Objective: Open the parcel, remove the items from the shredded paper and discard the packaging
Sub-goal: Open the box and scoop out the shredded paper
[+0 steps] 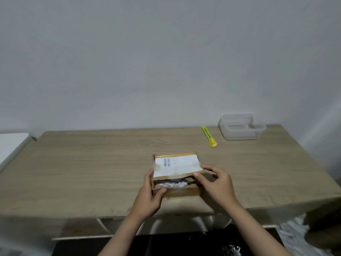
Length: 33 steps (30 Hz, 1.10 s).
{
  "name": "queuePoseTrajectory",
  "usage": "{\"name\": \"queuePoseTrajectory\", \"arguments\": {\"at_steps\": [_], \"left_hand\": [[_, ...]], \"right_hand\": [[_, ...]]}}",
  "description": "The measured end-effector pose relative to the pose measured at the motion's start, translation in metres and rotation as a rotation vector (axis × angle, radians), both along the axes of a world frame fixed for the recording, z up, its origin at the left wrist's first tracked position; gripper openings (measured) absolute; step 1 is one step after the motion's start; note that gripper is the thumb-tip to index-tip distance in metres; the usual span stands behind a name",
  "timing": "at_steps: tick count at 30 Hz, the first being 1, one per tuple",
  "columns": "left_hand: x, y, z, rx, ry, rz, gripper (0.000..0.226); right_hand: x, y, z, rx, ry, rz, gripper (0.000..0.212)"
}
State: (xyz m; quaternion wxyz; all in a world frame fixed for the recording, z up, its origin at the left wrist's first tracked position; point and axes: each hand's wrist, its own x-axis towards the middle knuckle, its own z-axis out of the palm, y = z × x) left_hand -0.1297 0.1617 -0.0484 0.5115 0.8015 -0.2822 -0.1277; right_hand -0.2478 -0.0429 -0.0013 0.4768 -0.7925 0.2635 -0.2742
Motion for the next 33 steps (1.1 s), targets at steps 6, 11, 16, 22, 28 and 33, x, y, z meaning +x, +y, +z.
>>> {"name": "queuePoseTrajectory", "arguments": {"at_steps": [6,11,16,22,28,33], "left_hand": [[-0.004,0.014,0.003,0.044,-0.030,-0.073,0.070],[-0.004,0.018,0.006,0.076,-0.056,-0.095,0.070],[-0.004,0.017,0.009,0.082,-0.067,-0.095,0.064],[-0.005,0.017,0.009,0.090,-0.045,-0.083,0.067],[-0.006,0.017,0.014,0.155,-0.026,-0.065,0.078],[0.009,0.020,0.025,0.240,0.010,-0.094,0.076]], "right_hand": [[0.001,0.014,0.011,0.070,-0.166,-0.074,0.022],[0.023,0.003,0.026,0.059,-0.174,-0.054,0.037],[0.047,-0.011,0.030,0.045,-0.108,0.009,0.046],[0.065,-0.023,0.027,0.062,-0.013,0.108,0.063],[0.077,-0.027,0.019,0.170,0.071,0.165,0.072],[0.076,-0.027,0.013,0.240,0.212,0.263,0.068]]}}
